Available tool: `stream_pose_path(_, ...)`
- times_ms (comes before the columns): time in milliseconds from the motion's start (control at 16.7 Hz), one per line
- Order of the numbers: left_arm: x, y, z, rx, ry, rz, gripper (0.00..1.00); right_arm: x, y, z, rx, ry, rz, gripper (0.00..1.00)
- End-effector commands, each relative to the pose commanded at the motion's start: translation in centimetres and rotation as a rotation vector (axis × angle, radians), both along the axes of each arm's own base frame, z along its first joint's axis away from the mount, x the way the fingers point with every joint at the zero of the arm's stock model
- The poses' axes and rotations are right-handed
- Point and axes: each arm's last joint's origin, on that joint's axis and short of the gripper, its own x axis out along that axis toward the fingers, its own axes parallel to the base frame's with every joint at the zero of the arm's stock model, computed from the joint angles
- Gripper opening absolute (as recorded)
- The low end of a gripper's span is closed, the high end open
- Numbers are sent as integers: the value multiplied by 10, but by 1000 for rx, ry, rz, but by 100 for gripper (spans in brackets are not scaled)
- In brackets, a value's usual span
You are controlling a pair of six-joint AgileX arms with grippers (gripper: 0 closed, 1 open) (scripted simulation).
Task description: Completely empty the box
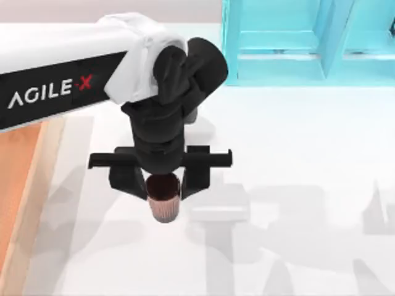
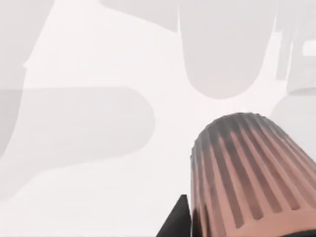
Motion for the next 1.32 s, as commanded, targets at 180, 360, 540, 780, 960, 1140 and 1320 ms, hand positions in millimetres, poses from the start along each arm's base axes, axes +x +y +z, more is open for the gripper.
stream_pose_path(180,0,-1,-14,-5,-4,-4,0,0,0,0,0,0,0,100)
stream_pose_path(360,0,0,-28,-4,-1,0,0,0,0,0,0,0,0,100)
stream_pose_path(540,-1,0,-43,-4,-4,0,0,0,0,0,0,0,0,100)
stream_pose_path(780,-2,0,-43,-3,-4,0,0,0,0,0,0,0,0,100)
stream_pose_path(960,-2,0,-43,-3,-4,0,23,0,0,0,0,0,0,100)
stream_pose_path(1140,-2,0,-43,-3,-4,0,45,0,0,0,0,0,0,100)
stream_pose_path(1320,-2,0,-43,-3,-4,0,68,0,0,0,0,0,0,100)
